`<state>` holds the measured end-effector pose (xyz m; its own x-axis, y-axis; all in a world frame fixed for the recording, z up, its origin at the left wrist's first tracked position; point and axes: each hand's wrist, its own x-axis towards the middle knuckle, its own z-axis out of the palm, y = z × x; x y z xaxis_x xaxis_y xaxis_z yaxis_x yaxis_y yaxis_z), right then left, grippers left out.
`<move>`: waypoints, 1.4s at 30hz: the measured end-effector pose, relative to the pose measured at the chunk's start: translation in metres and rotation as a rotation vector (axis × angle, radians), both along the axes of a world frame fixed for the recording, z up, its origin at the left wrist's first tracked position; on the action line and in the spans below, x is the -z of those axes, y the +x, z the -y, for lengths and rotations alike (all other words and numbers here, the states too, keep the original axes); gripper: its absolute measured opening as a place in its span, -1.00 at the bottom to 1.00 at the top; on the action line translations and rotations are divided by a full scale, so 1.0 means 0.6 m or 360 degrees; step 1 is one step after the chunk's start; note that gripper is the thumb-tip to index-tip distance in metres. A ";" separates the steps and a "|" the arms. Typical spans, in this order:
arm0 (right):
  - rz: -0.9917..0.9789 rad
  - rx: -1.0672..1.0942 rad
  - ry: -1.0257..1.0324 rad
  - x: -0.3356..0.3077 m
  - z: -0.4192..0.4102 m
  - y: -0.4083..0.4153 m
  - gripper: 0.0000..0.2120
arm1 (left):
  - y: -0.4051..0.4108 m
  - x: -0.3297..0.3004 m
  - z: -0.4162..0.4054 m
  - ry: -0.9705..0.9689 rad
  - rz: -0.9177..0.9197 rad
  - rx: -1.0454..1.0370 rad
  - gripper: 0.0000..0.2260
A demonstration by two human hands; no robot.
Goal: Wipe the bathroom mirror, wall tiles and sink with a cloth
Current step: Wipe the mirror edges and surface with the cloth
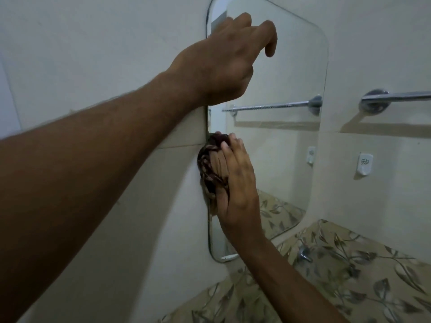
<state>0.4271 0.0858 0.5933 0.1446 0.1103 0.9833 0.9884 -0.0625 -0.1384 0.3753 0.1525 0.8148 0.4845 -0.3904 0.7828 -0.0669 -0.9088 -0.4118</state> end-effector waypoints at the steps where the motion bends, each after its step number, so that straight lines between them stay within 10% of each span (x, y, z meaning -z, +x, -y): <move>1: -0.0016 0.0003 -0.0016 0.017 0.001 -0.001 -0.56 | -0.001 0.002 0.000 0.0009 0.0017 0.0002 -0.60; 8: -0.0056 0.0145 -0.0175 0.215 0.027 -0.002 -0.48 | -0.015 0.039 0.000 0.0267 0.0051 -0.0002 -0.75; 33: -0.0436 -0.0075 0.0111 0.121 0.001 -0.028 -0.45 | -0.037 0.211 -0.031 0.0615 -0.0028 -0.0530 -0.73; 42: -0.0612 0.0044 0.0004 0.322 0.007 -0.043 -0.46 | -0.038 0.214 -0.032 0.0589 -0.0041 -0.0497 -0.79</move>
<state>0.4016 0.0816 0.4000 0.5061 0.0985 0.8568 0.8621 -0.0878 -0.4991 0.3527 0.1715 0.6867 0.6402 -0.4732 0.6051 0.1717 -0.6797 -0.7131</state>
